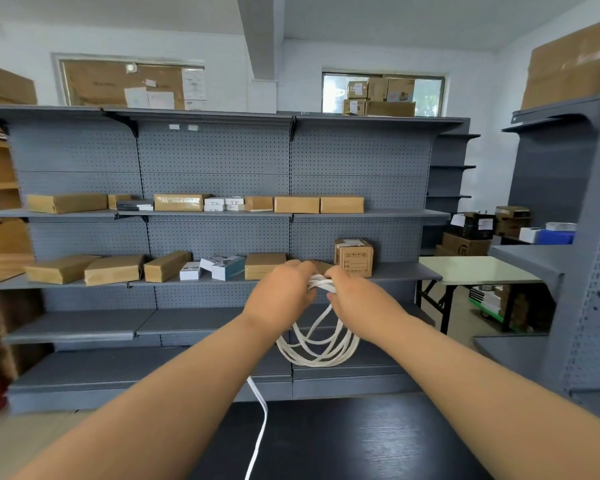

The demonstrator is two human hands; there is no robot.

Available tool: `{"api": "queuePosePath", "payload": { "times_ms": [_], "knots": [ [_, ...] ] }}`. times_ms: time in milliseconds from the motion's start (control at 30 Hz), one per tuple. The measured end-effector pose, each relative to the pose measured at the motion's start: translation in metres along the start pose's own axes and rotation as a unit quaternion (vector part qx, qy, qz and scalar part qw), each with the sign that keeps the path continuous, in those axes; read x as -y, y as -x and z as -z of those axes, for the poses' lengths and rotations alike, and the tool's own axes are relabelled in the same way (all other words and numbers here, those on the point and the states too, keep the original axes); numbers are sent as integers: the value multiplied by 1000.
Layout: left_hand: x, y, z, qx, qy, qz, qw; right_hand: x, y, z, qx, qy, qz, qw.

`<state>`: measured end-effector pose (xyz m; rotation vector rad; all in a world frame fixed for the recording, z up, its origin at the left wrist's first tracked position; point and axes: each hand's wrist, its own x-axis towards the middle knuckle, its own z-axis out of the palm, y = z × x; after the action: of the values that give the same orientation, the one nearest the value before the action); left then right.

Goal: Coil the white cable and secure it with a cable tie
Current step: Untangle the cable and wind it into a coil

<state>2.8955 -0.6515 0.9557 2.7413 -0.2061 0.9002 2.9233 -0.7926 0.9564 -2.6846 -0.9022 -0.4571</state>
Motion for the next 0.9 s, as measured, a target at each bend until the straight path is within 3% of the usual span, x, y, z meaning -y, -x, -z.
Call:
{"api": "queuePosePath", "payload": {
  "times_ms": [133,267,433,533,633,733,900],
  "knots": [
    [2,0,-2,-10,38,-1,999,-5,-5,-3,21,-58,-6,998],
    [4,5,-9,-26,103,62,992,-8,-7,-4,11,-83,-34,996],
    [4,11,-16,-21,249,158,955,-9,-8,-5,-10,-93,-66,993],
    [2,11,-18,-15,285,181,941,-11,-9,-7,-26,-168,-107,980],
    [4,8,-19,-3,277,182,944,-12,-9,-9,-33,-193,-126,973],
    [6,6,-18,8,201,144,969,-14,-7,-10,-33,-195,-119,973],
    [6,0,-7,9,69,61,996,-14,-6,0,-27,-149,-31,988]
  ]
}}
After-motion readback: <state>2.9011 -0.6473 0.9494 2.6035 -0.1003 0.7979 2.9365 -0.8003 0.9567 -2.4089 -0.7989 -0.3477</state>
